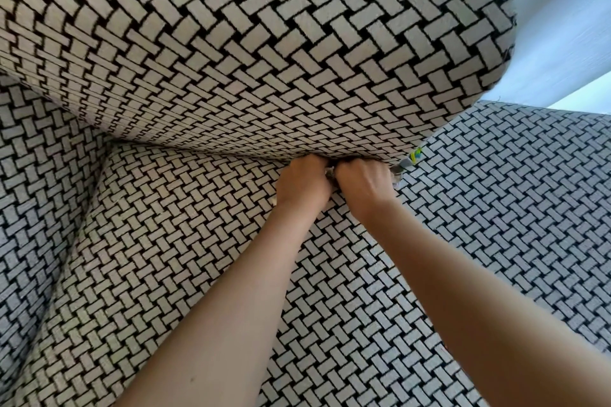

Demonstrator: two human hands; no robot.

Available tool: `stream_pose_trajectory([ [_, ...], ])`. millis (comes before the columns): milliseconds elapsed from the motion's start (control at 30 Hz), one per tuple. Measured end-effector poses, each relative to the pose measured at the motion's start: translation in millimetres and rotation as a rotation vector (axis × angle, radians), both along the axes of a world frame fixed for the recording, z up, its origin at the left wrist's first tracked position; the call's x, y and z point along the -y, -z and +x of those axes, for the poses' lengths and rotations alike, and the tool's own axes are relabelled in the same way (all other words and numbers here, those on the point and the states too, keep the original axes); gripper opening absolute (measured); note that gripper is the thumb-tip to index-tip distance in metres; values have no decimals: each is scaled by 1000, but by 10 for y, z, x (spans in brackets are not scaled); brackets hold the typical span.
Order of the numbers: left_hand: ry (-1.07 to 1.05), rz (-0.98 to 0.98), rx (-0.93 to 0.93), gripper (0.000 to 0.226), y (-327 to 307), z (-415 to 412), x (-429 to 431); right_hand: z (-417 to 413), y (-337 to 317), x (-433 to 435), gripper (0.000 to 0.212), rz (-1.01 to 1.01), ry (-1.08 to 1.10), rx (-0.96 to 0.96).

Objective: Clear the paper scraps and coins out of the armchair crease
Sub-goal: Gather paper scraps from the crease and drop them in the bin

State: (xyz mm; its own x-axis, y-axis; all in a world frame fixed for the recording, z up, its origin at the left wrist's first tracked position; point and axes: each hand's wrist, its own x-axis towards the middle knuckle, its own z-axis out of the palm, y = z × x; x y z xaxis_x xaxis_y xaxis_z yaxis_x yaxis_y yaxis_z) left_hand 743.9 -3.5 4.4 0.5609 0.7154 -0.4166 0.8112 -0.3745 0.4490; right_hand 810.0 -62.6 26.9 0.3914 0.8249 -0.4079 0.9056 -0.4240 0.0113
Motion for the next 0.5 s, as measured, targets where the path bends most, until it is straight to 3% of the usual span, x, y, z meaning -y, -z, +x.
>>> stream_pose_trajectory([
  [300, -82, -124, 204, 15, -15, -112, -15, 27, -58, -54, 23, -98, -227, 45],
  [400, -270, -184, 377, 19, -23, -220, 126, 33, -30, -54, 22, -118, -243, 42],
  [500, -494, -364, 479, 18, -80, -318, 215, 41, -22, 1, 21, -83, -247, 49],
])
